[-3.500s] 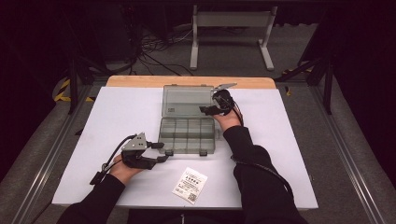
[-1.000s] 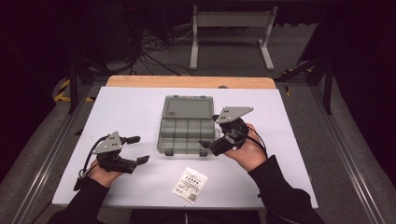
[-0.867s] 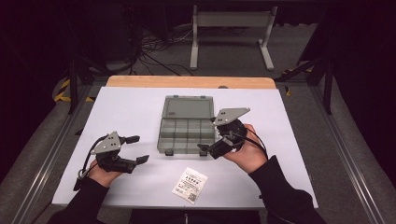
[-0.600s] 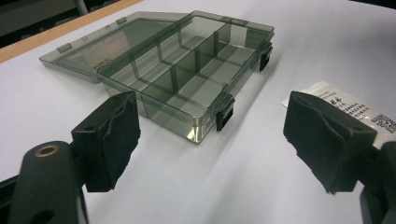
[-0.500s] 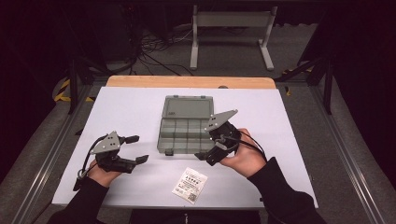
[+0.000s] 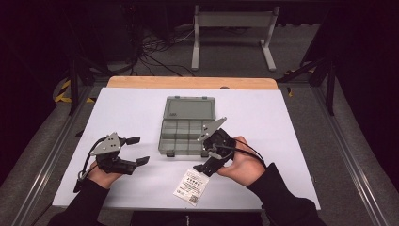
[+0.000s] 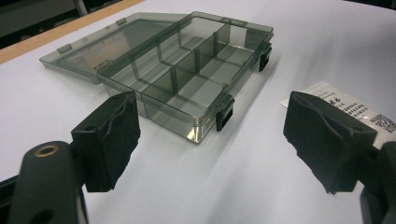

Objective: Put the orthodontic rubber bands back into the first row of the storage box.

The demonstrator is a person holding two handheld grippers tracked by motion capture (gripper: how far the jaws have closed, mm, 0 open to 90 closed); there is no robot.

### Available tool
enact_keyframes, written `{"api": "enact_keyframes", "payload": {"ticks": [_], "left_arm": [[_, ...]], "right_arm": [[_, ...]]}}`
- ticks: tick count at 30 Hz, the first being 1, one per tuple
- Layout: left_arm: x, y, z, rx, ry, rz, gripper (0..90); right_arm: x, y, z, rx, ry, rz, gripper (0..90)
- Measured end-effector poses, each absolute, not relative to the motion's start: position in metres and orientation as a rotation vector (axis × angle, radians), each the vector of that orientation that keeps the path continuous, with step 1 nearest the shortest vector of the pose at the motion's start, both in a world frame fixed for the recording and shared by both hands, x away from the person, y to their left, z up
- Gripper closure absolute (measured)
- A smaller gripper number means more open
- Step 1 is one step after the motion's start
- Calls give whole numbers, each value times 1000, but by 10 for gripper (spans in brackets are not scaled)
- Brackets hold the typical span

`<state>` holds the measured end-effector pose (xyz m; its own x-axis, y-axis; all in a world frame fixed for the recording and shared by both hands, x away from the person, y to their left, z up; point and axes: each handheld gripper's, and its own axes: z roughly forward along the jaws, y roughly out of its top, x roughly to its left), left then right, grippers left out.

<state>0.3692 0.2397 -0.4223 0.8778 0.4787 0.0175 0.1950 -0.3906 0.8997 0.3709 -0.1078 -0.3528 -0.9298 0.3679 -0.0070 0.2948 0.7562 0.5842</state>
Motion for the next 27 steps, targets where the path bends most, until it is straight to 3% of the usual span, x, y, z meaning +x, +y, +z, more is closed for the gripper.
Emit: {"api": "enact_keyframes", "payload": {"ticks": [27], "left_arm": [[369,241,-422,1981,486,340,192]], "right_arm": [[356,-91,-392,528,2947,826,48]]}}
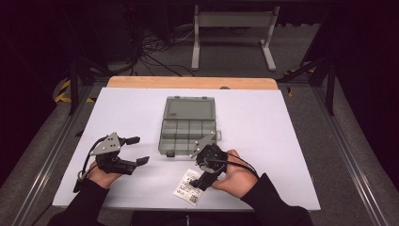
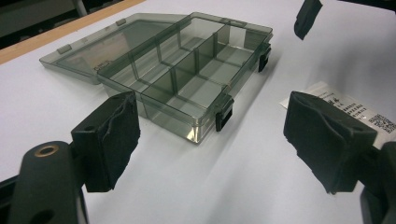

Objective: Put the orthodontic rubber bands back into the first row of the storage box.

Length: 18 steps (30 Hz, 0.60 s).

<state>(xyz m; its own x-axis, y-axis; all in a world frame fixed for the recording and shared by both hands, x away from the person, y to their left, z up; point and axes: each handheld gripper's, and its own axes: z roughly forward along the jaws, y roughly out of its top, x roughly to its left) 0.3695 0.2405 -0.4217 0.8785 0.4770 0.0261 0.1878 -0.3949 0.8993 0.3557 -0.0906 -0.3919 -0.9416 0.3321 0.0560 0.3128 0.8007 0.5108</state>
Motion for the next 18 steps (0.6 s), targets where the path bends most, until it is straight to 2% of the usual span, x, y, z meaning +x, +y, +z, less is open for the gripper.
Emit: {"api": "enact_keyframes", "payload": {"ticks": [18], "left_arm": [[369,241,-421,1981,485,343,192]], "right_arm": [[349,-78,-422,521,3022,770,49]]}}
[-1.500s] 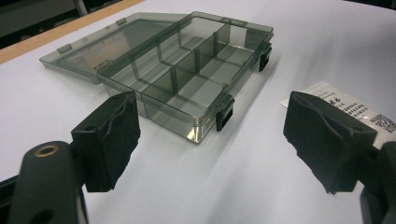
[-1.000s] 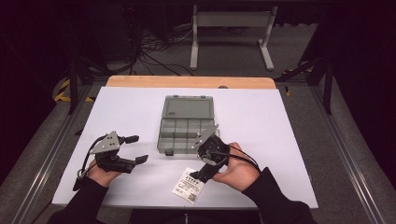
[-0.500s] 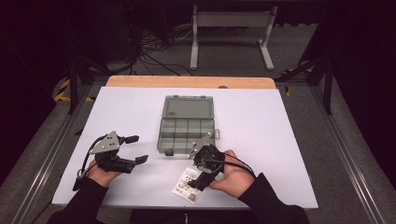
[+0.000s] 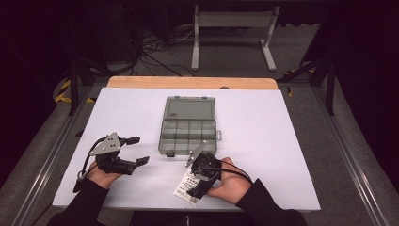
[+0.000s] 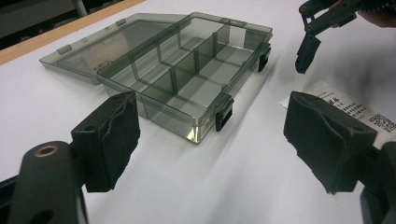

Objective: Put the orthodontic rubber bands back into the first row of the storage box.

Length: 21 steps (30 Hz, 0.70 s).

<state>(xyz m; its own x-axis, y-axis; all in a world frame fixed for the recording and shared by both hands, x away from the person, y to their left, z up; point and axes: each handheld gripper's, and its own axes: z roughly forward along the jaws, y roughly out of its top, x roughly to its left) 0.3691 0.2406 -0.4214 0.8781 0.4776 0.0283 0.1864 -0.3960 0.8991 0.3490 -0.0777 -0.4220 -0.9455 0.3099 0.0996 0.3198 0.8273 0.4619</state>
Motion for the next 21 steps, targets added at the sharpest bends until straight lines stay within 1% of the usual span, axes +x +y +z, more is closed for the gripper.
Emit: {"api": "enact_keyframes", "payload": {"ticks": [13,21], "left_arm": [[369,241,-421,1982,484,341,192],[369,239,-422,1984,483,329,192]], "right_arm": [[347,-72,-432,-514,-2970,-727,49],[350,-72,-437,-523,-2970,-730,68]]}}
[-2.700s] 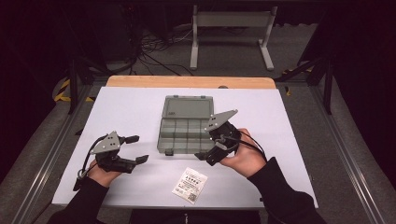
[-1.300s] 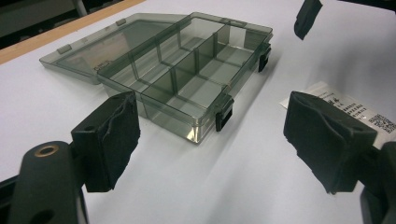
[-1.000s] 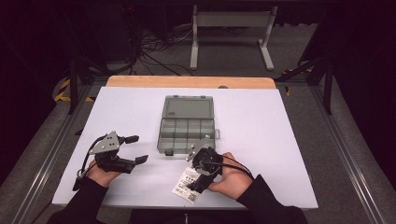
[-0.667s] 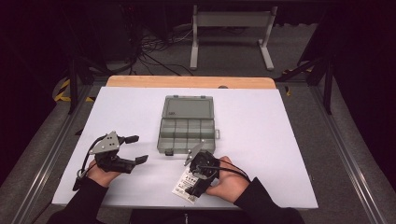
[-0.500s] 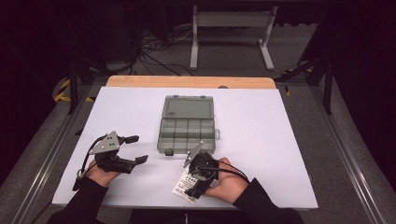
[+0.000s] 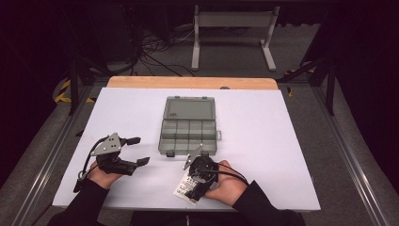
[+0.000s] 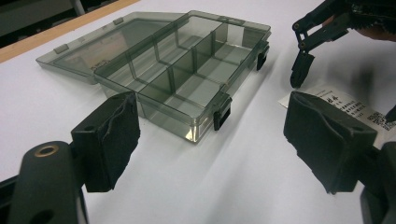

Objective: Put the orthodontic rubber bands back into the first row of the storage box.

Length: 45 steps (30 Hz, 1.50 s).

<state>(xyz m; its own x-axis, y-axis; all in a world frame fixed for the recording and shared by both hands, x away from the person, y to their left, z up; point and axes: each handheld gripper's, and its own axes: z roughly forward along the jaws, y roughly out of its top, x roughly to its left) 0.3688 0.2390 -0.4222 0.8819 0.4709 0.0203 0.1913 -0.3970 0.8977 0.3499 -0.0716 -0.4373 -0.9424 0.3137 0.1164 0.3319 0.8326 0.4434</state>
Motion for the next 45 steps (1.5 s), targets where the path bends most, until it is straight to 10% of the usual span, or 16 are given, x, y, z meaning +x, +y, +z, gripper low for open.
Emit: {"api": "enact_keyframes", "payload": {"ticks": [25,45], "left_arm": [[370,238,-423,1992,478,325,190],[370,239,-423,1986,487,320,190]], "right_arm": [[341,-65,-439,-515,-3076,-662,240],[336,-66,-432,-381,-3043,-666,863]]}}
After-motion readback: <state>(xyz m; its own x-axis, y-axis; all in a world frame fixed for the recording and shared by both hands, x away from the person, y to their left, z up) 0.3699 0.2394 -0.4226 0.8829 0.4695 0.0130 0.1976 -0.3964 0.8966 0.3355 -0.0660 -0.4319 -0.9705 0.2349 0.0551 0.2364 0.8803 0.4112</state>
